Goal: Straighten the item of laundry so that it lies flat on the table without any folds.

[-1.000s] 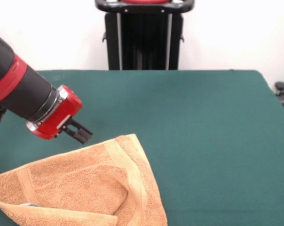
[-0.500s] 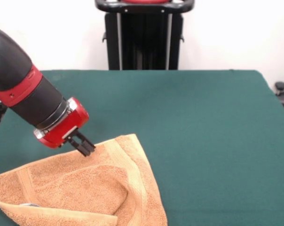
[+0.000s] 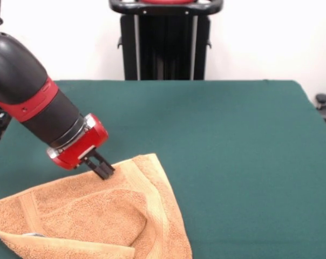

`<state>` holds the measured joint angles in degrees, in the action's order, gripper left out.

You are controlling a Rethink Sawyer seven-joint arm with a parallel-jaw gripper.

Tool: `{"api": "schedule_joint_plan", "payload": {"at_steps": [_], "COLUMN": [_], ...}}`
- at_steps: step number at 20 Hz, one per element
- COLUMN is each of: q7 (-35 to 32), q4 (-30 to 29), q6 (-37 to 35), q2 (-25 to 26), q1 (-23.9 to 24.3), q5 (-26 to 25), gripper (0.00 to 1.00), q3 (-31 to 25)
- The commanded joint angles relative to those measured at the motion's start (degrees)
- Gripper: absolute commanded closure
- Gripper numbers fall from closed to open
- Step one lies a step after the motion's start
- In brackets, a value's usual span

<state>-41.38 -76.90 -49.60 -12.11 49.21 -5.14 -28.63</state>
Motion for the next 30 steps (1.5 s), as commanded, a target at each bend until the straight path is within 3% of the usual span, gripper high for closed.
{"api": "schedule_joint_plan", "payload": {"at_steps": [1,30], "q7": [-2.47,-3.69], "q4": [-7.77,-12.34], "q6": [3.47,8.78], "q2": [2.16,0.53], "q1": [-2.41,-2.76], "q5": [-1.58,-1.46], "gripper": [1.00,1.00], "q3": [-4.42,-7.04]}}
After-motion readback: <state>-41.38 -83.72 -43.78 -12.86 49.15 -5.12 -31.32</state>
